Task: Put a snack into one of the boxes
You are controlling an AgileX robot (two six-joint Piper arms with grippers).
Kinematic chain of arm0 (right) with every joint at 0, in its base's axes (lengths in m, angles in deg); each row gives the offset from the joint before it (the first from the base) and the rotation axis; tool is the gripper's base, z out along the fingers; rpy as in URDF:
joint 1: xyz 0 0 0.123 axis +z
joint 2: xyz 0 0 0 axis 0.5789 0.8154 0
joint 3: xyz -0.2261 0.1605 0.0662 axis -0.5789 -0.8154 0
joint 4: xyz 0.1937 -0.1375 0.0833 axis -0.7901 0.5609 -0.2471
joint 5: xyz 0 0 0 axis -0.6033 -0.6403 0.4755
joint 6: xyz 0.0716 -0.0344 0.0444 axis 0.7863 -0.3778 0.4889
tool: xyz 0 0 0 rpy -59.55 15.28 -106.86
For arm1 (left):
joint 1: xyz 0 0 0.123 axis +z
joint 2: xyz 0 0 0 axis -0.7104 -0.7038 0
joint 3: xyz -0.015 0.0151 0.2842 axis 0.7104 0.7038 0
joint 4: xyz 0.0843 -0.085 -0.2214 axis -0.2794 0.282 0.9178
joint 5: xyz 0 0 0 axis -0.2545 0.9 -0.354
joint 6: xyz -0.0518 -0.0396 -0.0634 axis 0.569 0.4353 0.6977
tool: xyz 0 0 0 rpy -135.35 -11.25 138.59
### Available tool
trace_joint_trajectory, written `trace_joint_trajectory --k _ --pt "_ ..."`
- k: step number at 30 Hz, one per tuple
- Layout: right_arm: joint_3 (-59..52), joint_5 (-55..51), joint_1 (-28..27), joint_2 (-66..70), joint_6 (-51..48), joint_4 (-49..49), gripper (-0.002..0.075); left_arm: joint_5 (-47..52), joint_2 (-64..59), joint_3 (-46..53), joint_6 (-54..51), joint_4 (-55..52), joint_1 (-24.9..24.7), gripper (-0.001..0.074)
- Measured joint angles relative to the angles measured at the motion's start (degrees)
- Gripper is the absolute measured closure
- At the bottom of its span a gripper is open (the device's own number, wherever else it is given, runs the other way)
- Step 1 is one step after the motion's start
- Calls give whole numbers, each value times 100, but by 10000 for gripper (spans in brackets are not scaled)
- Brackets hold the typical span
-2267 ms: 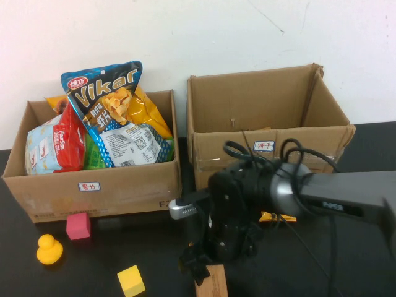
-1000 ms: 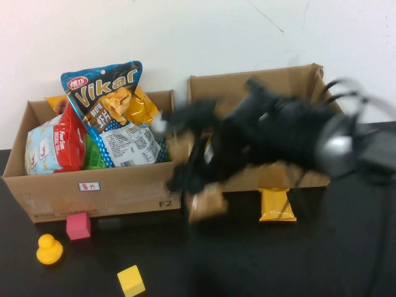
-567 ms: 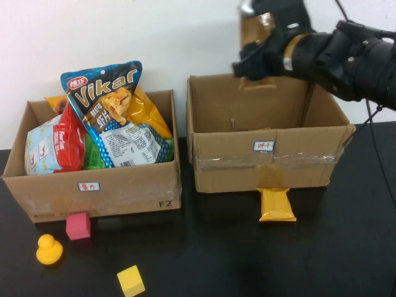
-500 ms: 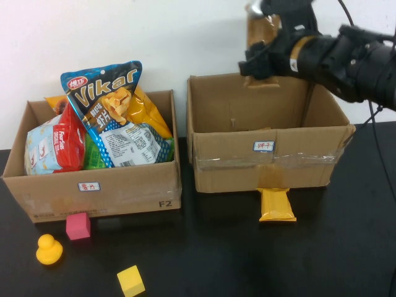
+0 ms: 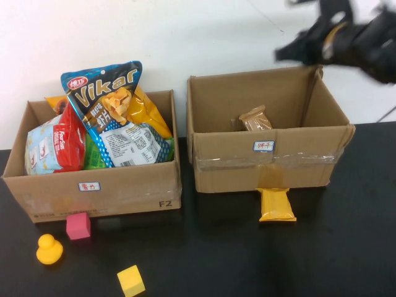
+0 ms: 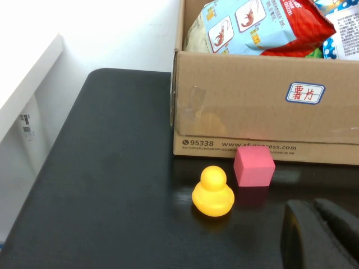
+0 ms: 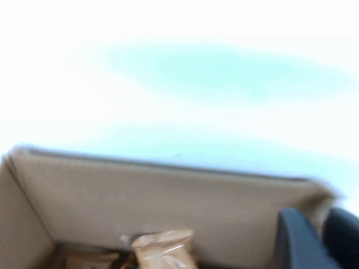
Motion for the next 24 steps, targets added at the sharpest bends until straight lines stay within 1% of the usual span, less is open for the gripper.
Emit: trace_joint_trajectory --k 1,3,5,8,12,14,18,24 --pt "-220 -197 0 -482 0 -26 659 0 0 0 0 0 0 736" --pt "-711 -16 0 -1100 0 -26 696 0 0 0 0 0 0 736" --pt "-1351 375 22 -1756 -75 -26 711 0 0 0 0 0 0 736" --pt "-2512 1142 139 -2671 -200 105 719 0 0 0 0 0 0 736" --pt "-4003 2205 237 -3884 -254 722 721 0 0 0 0 0 0 736" --pt "-4513 2277 237 -4452 -254 913 722 0 0 0 0 0 0 736" --pt "-5397 2025 237 -5579 -254 1140 724 0 0 0 0 0 0 736" --pt "-6479 1873 237 -6670 -254 1343 724 0 0 0 0 0 0 736"
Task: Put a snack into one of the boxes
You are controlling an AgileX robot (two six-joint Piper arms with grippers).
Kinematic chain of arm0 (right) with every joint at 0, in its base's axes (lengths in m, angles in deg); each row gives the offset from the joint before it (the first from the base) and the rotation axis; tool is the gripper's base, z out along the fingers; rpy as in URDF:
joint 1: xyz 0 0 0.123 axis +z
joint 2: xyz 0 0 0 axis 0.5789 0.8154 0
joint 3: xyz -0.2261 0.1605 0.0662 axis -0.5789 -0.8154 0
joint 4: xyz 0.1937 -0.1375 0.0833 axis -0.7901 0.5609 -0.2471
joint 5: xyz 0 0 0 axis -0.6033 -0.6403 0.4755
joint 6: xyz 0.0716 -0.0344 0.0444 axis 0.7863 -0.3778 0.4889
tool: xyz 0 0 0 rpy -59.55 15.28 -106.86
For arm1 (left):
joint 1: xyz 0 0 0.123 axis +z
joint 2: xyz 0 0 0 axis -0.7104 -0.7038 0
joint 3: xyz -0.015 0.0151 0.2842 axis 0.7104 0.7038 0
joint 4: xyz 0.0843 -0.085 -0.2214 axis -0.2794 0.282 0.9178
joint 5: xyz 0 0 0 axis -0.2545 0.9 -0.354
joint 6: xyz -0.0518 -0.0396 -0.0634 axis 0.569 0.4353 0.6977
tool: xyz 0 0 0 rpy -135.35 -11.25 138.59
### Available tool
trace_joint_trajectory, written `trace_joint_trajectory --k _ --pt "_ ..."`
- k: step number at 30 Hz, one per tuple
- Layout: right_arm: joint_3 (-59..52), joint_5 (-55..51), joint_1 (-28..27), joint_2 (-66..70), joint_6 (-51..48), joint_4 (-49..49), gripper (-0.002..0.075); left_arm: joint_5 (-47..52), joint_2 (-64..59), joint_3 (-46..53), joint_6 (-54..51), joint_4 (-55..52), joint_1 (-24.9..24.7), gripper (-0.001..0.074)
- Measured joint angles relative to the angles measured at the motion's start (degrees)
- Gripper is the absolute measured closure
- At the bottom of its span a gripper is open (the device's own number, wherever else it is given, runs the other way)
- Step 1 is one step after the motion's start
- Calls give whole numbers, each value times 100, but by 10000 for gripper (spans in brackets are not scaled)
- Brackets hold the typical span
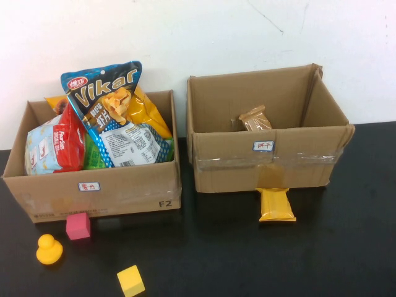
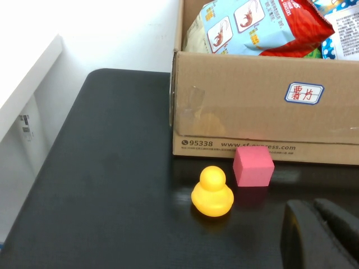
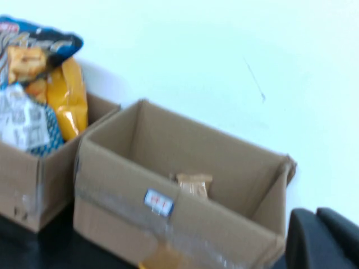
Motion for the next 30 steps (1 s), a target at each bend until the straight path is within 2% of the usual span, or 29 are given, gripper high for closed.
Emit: trace_joint_trajectory --k 4,9,13,17,24,26,30 --pt "-551 -161 9 -626 0 23 724 0 0 0 0 0 0 736" --pt "-1292 -948 -1 -1950 0 31 725 0 0 0 0 0 0 736" --pt "-1782 -1577 -380 -3004 0 31 726 0 0 0 0 0 0 736" --pt "-2316 -1813 -1189 -3924 0 -5 726 0 0 0 0 0 0 736" --pt "-2556 -1905 -1361 -4145 68 -122 727 0 0 0 0 0 0 736" --pt "-2565 -2131 -1361 -4145 -119 -584 727 0 0 0 0 0 0 736" --pt "-2593 -2785 -1400 -4220 -1701 -2452 727 0 0 0 0 0 0 736"
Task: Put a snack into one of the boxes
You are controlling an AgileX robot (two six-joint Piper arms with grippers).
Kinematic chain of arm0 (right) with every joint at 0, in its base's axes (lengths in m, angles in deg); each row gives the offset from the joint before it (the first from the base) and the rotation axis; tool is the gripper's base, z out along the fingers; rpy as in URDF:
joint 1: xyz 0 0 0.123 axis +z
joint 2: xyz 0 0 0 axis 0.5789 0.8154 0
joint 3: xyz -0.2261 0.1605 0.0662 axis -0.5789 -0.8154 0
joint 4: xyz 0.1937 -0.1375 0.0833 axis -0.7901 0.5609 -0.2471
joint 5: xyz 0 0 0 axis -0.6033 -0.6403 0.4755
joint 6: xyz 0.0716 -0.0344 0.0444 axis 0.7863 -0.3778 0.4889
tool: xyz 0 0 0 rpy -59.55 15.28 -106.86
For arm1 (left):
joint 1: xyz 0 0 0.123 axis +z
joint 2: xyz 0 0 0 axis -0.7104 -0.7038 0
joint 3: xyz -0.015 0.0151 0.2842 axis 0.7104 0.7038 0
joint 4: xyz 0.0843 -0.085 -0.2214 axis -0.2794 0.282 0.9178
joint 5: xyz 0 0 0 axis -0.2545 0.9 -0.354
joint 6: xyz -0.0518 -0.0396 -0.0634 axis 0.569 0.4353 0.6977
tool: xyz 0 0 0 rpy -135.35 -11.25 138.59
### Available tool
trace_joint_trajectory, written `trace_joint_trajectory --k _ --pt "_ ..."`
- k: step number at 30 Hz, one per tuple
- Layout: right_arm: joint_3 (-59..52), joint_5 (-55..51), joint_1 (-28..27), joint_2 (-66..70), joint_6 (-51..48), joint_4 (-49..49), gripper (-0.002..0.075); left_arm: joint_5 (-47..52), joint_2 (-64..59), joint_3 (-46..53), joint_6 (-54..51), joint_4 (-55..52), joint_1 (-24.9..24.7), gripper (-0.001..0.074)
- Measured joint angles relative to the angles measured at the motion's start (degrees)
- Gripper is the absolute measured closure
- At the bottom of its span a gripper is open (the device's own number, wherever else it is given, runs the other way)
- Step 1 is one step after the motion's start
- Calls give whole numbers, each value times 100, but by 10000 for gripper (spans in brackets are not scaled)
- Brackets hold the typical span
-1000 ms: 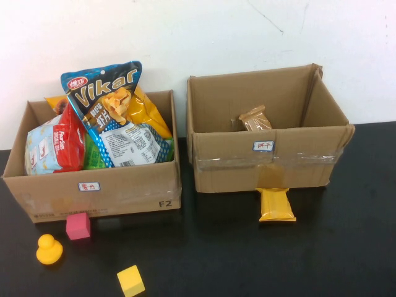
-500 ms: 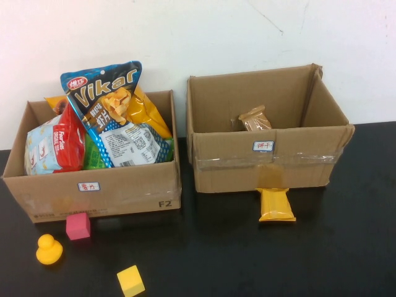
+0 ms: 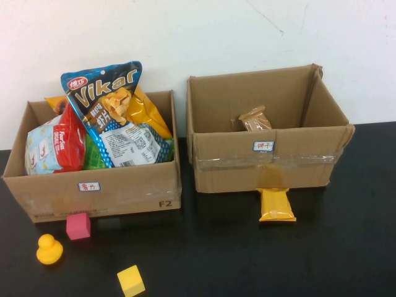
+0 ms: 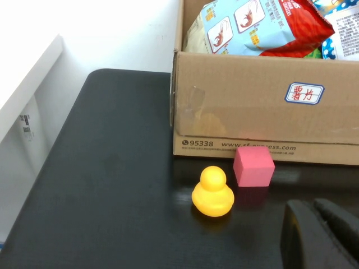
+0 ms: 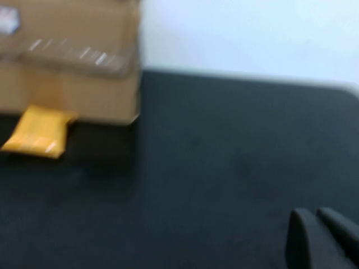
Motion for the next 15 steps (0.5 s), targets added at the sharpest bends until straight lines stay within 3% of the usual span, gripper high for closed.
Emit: trace_joint_trajectory --k 4,9,15 --pt "-124 -97 -275 -231 -995 -1199 727 0 0 0 0 0 0 736" --pt "-481 412 -1173 -278 -2045 -2134 727 0 0 0 0 0 0 736" --pt "-579 1040 -1739 -278 -2707 -2575 727 0 0 0 0 0 0 736"
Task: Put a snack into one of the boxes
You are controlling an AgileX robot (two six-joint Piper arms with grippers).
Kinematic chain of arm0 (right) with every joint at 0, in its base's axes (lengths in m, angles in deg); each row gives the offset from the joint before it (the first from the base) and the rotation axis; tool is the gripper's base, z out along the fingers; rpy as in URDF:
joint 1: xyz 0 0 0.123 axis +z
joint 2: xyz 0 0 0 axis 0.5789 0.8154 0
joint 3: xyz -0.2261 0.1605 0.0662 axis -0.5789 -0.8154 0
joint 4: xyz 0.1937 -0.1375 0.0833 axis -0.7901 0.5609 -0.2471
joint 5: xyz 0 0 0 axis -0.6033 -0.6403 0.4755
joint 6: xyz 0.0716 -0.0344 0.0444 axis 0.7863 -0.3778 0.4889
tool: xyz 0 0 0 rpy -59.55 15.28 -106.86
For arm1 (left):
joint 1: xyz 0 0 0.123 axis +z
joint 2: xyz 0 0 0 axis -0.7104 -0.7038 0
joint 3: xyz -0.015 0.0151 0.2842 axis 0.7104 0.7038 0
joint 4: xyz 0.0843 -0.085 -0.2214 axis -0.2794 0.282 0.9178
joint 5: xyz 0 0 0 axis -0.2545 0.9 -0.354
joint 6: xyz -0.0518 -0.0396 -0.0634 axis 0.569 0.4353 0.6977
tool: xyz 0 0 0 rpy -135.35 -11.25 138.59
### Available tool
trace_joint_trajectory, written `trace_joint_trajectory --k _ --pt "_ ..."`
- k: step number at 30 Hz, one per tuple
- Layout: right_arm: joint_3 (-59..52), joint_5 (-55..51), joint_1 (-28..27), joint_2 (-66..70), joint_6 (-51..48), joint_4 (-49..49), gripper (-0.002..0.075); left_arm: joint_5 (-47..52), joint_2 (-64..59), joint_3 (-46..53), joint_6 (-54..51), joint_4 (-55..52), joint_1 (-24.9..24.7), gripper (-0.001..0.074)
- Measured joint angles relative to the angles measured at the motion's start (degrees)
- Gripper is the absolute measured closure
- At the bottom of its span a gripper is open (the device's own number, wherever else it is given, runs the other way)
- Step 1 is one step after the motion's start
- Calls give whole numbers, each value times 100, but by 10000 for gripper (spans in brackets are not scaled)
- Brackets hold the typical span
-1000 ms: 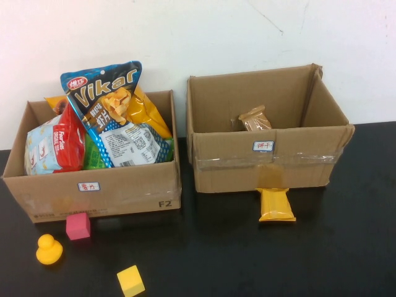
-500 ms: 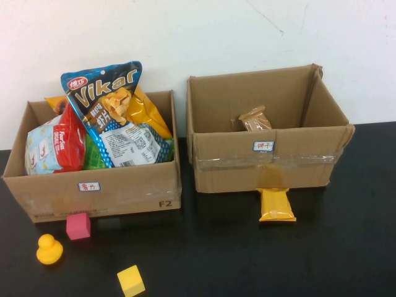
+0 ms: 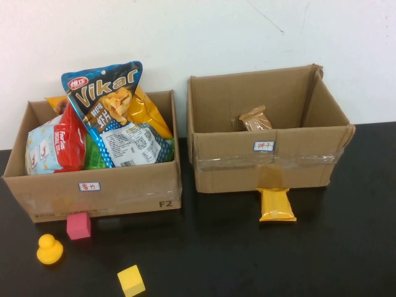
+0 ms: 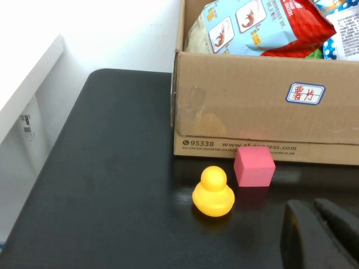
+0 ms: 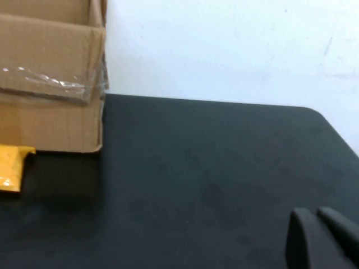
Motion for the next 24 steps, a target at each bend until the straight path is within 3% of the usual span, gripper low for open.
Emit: trace_joint_trajectory --k 11,24 --pt "0 -615 548 0 411 -55 727 0 0 0 0 0 0 736" --pt "10 -671 572 0 537 423 727 0 0 0 0 0 0 736"
